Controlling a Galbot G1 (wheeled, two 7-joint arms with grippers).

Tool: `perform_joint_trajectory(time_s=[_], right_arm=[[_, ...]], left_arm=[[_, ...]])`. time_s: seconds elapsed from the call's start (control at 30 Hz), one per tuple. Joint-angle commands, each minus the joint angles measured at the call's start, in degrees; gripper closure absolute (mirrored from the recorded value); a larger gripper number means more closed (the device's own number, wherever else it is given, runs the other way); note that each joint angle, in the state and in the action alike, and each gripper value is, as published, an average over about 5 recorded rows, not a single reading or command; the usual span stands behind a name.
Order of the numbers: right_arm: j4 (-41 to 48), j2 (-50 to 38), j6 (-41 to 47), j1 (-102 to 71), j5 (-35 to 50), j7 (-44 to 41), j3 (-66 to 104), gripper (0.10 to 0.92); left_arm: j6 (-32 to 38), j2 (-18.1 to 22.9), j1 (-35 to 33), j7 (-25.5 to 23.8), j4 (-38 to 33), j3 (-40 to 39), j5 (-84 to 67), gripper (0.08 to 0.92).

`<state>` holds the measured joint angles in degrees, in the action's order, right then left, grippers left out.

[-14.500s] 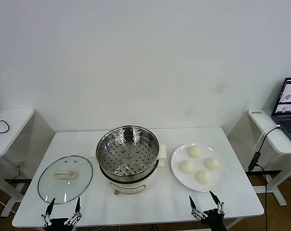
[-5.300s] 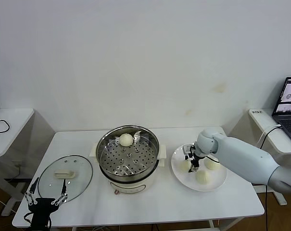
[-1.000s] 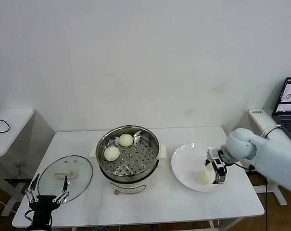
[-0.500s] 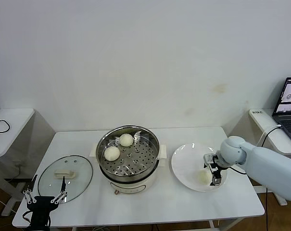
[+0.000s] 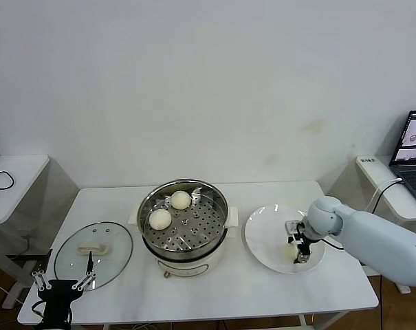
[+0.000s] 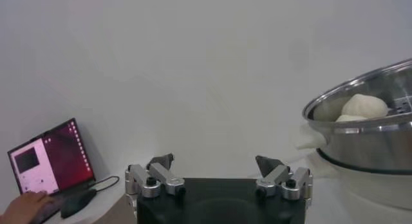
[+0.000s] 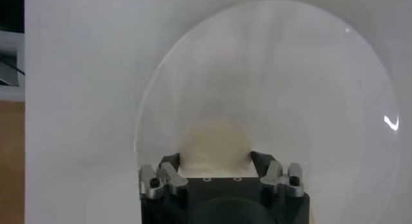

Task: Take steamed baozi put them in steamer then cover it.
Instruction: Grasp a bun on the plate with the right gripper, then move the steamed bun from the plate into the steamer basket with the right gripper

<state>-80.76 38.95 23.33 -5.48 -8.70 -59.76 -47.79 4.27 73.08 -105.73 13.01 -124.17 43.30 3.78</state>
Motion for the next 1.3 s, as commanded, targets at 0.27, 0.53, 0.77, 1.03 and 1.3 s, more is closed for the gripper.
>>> perform_joint_trajectory(time_s=[0.27, 0.53, 0.77, 1.03, 1.3], right_arm=[[-2.37, -2.79, 0.58, 10.31, 4.93, -3.86, -1.82, 0.404], [-2.13, -0.03, 0.97, 27.4, 12.2, -4.65, -7.8, 0.406], [-2.48, 8.09, 2.47, 38.59, 18.12, -3.57, -13.06, 0.398], [-3.38, 19.25, 1.66, 42.39, 22.96, -0.99, -16.31, 0.397], [-4.14, 27.41, -6.07, 39.03, 24.27, 2.75, -20.63, 0.397]], left_arm=[[-0.02, -0.37, 0.12, 0.22, -0.16, -0.07, -0.04, 0.177], [-0.05, -0.47, 0.43, 0.25, -0.28, -0.58, -0.06, 0.177], [-0.02, -0.62, 0.67, 0.42, -0.25, -0.58, -0.2, 0.177], [0.03, -0.28, 0.56, 0.87, -0.34, 0.26, -0.31, 0.177], [-0.02, 0.14, 0.11, 0.97, -1.02, 1.03, -0.26, 0.177]])
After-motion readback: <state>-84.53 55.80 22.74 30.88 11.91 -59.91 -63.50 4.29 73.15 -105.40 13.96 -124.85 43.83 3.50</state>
